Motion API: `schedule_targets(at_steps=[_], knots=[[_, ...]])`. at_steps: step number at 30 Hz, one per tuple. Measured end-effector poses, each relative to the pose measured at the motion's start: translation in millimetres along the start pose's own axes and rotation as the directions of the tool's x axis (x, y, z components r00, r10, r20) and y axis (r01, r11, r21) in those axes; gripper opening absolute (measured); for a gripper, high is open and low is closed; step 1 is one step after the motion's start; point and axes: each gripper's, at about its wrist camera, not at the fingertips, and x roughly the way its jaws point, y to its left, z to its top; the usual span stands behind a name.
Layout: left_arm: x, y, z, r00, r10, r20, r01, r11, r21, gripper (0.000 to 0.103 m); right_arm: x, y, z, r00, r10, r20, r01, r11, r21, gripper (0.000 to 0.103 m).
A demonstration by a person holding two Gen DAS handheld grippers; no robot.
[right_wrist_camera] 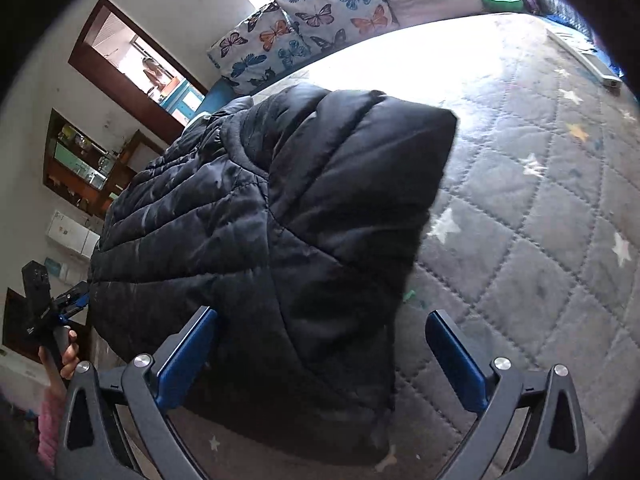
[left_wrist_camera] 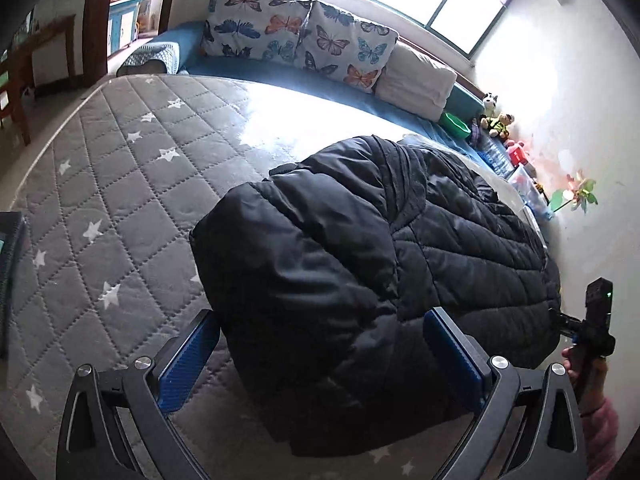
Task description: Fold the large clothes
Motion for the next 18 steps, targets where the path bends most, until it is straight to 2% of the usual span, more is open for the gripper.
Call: schedule_targets(at_steps=[2, 13, 18], knots=[[6.0, 2.8, 3.3, 1.000, 0.001, -0.007, -0.001, 1.000, -0.006, 0.103, 4.3, -0.3, 2.8, 1.000, 0.015, -0.015, -0.015, 1.000, 0.002, 0.103], [38.3, 22.5, 11.6, 0.993, -0.114, -0.030, 0.112, 0.991, -0.067, 0.103, 18.4, -2.7, 11.8, 0.995, 0.065, -0.075, -0.063, 0.998, 0.027, 0.103], [55.8, 36.3, 8.6, 0.976, -0.213, -0.043, 0.205, 0.969, -0.141, 0.103, 12.1, -6.2, 6.3, 0.995, 0.079, -0.065, -0.078, 0.997, 0.025, 0.103]])
